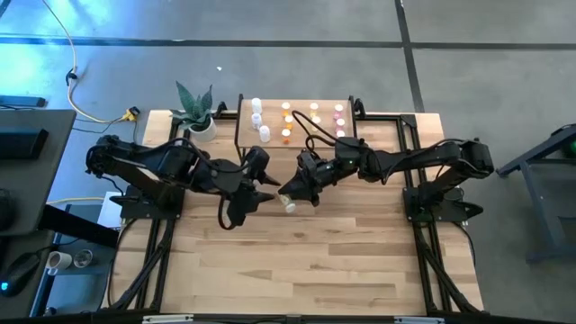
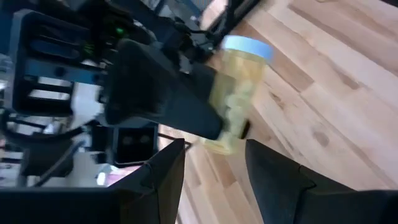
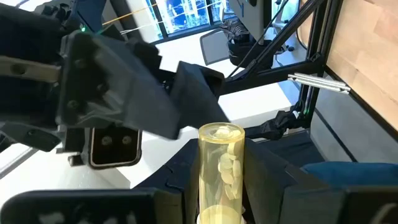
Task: Pick and place medicine bottles onto shelf by color
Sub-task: Put the yellow pill bottle on the shelf aligned with the other yellow pill bottle
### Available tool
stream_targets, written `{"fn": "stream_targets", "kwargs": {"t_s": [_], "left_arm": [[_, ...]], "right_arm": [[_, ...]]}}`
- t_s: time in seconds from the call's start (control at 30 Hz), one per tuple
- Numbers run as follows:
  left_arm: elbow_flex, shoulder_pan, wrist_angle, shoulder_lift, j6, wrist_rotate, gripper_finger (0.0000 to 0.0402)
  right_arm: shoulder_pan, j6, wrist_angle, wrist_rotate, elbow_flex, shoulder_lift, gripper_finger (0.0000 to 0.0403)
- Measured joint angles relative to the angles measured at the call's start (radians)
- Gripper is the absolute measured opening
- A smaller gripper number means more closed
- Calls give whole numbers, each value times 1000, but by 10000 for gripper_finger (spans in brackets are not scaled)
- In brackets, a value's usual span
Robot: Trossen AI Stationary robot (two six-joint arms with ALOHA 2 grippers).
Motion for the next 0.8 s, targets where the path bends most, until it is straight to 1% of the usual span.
{"fn": "stream_targets", "kwargs": {"t_s": [0.1,0.3,0.47,0.67,0.8], "left_arm": [[0,7,20,0,20,-16,159],[1,9,21,21,40,-11,159],[1,8,20,44,71,-43,159],[1,8,23,45,75,-46,158],[1,8,23,45,91,-44,147]], "right_arm": [[0,1,0,0,0,0,96],[0,1,-2,0,0,1,96],[0,1,-8,-2,-2,2,96],[0,2,-9,-2,-2,2,96],[0,1,-8,-2,-2,2,96]]}}
